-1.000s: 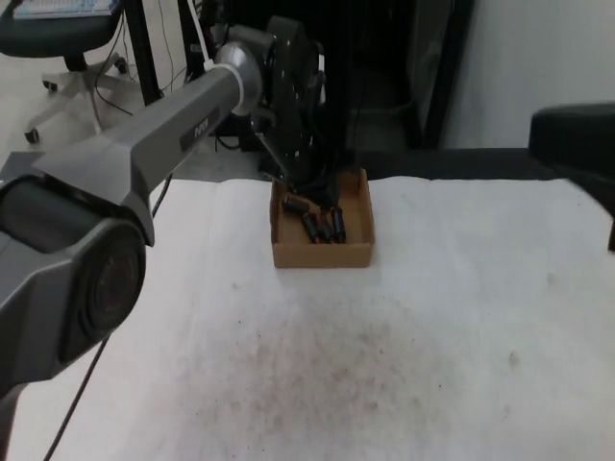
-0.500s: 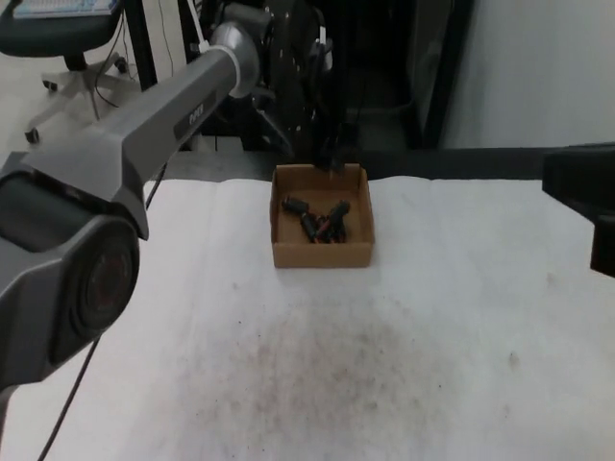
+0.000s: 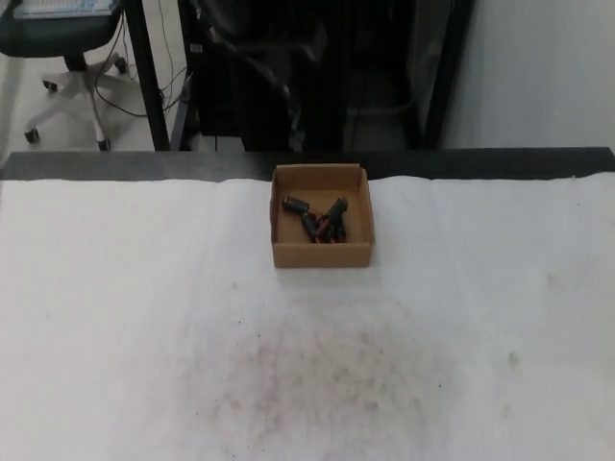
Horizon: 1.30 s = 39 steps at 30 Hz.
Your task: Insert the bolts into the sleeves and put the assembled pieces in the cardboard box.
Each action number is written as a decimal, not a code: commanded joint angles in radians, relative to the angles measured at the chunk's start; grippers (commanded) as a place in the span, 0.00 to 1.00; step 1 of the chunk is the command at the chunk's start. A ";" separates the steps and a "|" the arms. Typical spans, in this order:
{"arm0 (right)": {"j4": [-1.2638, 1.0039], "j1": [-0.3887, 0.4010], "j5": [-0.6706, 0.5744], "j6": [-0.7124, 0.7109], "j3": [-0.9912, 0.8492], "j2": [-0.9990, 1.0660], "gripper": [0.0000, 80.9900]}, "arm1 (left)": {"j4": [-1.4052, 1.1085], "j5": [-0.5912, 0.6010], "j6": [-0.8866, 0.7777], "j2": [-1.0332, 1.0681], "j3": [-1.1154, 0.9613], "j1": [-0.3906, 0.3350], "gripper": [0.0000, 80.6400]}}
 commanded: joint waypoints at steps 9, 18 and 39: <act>0.119 -0.002 0.089 0.088 0.119 -0.355 0.01 | -0.541 -0.111 -0.283 -0.998 1.166 -0.018 0.00; -0.028 0.000 0.048 -0.030 0.289 -0.437 0.01 | -0.608 -0.176 -0.268 -1.794 1.719 -0.018 0.00; -0.631 0.000 0.111 0.072 0.735 -0.437 0.01 | -0.814 -0.379 -0.200 -1.635 1.876 -0.013 0.00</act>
